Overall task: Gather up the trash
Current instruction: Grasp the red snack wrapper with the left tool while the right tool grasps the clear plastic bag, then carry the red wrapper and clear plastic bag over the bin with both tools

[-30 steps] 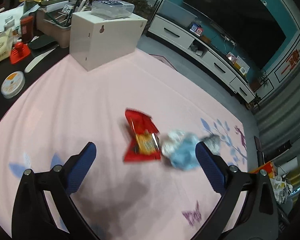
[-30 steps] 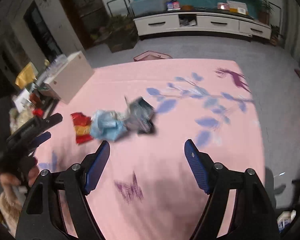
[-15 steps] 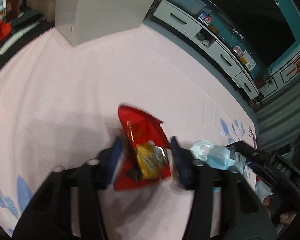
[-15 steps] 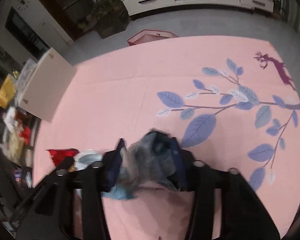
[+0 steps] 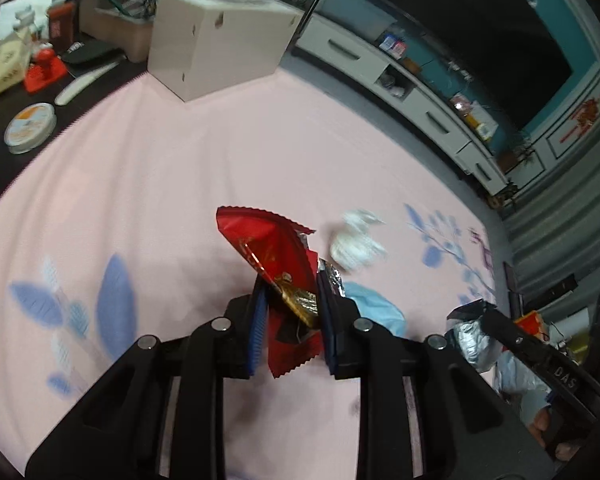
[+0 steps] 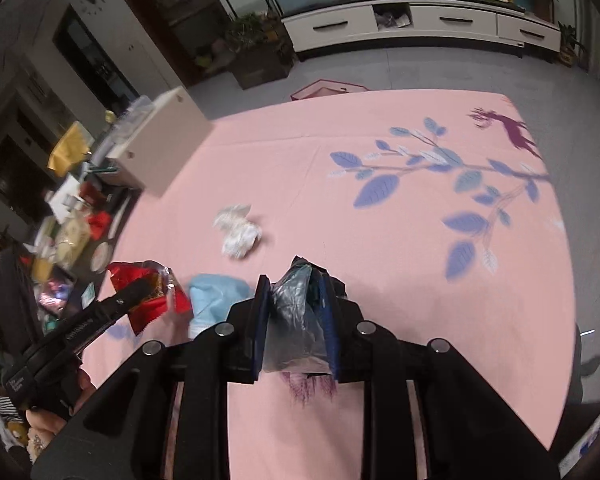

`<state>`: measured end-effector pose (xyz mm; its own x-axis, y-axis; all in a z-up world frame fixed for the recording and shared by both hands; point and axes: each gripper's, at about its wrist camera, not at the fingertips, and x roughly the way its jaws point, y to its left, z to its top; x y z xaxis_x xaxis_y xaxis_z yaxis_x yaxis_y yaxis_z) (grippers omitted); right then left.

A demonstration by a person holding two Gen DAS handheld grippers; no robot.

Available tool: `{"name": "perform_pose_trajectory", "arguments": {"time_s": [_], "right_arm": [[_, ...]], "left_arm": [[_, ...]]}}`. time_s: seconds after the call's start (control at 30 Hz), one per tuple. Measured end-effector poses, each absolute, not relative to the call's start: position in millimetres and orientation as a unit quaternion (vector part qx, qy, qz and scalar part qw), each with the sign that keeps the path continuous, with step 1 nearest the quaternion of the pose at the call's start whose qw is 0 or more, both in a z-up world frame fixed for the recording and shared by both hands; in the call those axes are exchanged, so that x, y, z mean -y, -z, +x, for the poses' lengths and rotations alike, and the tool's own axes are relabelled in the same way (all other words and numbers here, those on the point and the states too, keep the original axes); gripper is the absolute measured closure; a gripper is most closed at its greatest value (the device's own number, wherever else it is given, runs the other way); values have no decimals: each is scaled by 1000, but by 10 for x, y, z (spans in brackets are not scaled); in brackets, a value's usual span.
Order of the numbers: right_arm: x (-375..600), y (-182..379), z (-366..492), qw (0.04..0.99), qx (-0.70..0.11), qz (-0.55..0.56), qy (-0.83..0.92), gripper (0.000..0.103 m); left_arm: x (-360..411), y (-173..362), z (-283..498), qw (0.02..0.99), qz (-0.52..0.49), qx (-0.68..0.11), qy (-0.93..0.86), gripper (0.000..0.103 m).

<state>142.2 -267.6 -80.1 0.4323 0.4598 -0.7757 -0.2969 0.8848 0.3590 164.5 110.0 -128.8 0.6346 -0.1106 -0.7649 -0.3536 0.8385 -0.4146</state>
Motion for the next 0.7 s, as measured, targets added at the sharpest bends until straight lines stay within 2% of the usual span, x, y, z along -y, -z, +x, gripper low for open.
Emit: {"name": "perform_pose_trajectory", "arguments": {"time_s": [0.37,0.7], "right_arm": [[3655,394,315,873,-424,137,-199,78],[4489,41,-473,923,-345,134,-109,77]], "left_arm": [[-418,701,508,884,-260,-389,-4,78],[582,349,60,897,-202,-380,98,78]]}}
